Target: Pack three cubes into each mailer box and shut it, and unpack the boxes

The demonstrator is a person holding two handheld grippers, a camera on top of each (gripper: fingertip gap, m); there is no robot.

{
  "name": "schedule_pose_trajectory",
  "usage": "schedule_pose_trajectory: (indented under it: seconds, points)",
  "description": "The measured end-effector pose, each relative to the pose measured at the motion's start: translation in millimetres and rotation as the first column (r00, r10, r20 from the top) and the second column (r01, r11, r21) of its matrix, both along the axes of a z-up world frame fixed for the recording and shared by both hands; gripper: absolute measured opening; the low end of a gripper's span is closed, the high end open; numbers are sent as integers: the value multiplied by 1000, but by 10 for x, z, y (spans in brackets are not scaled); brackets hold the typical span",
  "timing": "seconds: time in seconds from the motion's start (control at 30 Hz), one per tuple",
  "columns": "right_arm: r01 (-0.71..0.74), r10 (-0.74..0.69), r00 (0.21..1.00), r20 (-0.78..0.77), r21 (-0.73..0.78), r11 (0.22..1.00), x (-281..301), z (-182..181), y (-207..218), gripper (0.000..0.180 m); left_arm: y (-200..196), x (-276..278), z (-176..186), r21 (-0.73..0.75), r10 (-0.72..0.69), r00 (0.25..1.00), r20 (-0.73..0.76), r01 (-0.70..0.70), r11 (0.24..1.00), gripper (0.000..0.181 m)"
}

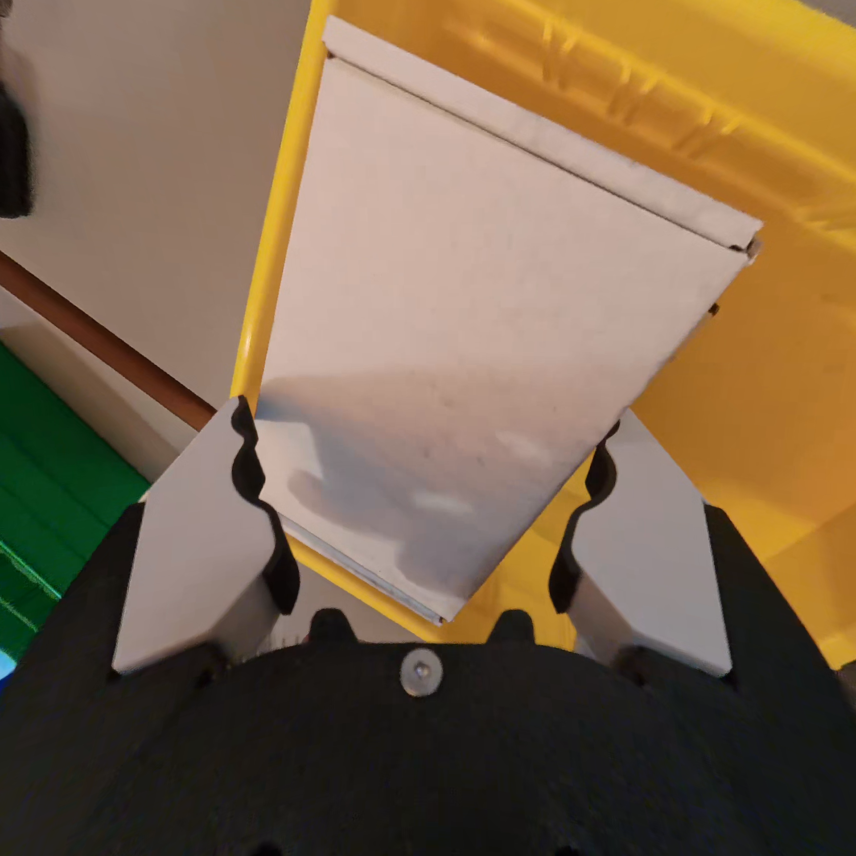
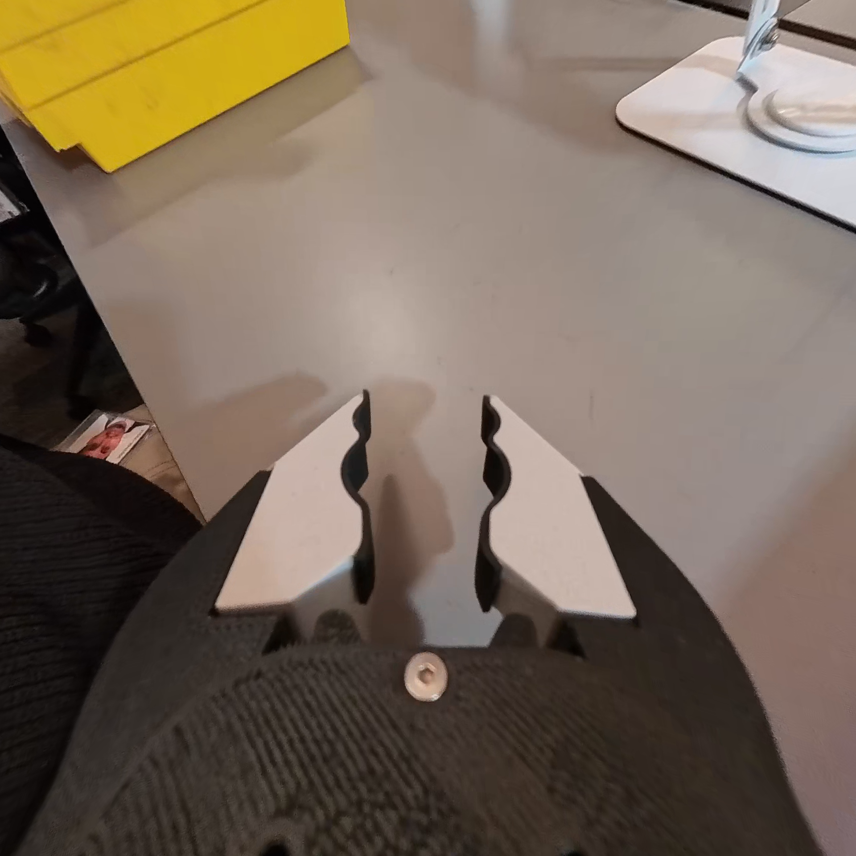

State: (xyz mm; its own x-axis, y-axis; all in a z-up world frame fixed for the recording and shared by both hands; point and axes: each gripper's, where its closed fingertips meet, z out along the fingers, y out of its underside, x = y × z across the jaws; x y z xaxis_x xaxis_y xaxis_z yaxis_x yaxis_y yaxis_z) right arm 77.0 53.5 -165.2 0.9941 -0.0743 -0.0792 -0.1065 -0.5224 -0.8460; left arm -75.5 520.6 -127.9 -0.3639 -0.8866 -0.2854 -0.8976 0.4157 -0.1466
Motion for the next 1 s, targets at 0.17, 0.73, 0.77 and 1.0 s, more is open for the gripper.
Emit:
schedule_pose_trajectory:
  seconds: [0.17,0.73,0.77,1.0]
  points:
    - [-1,0,1000,-28,-16,1000,8,-29,3,49,-42,-100,13,41,-59,995,-74,62,997,137]
    - [-8,15,993,-113,64,998,-65,94,-23,51,-404,-58,309,-109,70,997,-16,-71,991,118]
    - [-9,18,992,-125,70,998,-76,102,-19,51,-392,-17,315,-128,88,996,-19,-90,988,119]
    - [-9,18,990,-137,65,998,-89,90,-12,50,-133,119,222,-35,43,991,-128,-47,998,150]
